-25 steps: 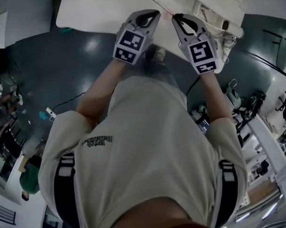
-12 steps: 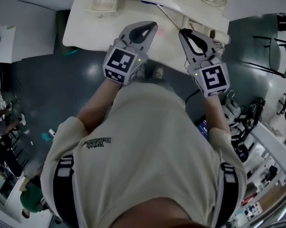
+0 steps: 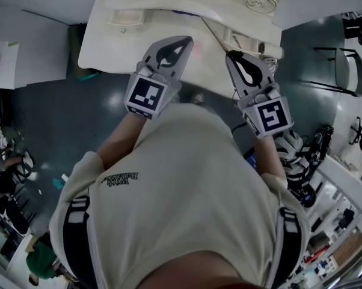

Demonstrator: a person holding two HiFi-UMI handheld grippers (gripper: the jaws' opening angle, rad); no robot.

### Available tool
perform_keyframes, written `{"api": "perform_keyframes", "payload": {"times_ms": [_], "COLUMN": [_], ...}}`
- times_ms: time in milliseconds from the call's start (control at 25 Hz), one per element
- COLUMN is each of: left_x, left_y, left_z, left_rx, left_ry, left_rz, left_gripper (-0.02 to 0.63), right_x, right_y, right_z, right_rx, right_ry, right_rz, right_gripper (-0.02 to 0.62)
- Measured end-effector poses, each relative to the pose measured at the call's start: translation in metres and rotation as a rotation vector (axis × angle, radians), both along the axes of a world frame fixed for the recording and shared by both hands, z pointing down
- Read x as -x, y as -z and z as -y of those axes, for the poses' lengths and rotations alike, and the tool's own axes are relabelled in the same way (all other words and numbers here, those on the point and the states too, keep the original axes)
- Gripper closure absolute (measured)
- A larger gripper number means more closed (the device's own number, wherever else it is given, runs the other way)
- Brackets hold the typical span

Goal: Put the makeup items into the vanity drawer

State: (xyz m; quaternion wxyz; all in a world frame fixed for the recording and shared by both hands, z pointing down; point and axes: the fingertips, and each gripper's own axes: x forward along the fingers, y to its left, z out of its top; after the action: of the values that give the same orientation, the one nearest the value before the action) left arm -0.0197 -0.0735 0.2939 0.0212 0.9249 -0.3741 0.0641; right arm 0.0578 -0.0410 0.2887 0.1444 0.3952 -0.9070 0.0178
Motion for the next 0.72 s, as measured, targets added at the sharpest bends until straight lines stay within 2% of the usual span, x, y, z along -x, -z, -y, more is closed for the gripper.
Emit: {"api": "perform_keyframes", "payload": {"times_ms": [160, 400, 720], "left_x": [-0.001, -0.006, -0.032], "left_y": [0.003, 0.006, -0.008], "left_z": [0.005, 0.01, 0.027], "left_rx": [0.001, 0.002, 0.028], "left_ry": [-0.001, -0.01, -0.036], "left_rz": [-0.009, -0.018, -0.011], "left_gripper": [0.592, 0.592, 0.592], "right_x": [-0.001, -0.011, -0.051], "right_y": [0.004, 0.0, -0.017], "right_z": [0.001, 0.005, 0.03], "right_rx": [-0.016, 0.01, 0.014], "right_ry": [0.002, -0.021, -0.067], "right_rz": [0.016, 0.02, -0.038], "right_gripper": [0.565, 0.565, 0.565]}}
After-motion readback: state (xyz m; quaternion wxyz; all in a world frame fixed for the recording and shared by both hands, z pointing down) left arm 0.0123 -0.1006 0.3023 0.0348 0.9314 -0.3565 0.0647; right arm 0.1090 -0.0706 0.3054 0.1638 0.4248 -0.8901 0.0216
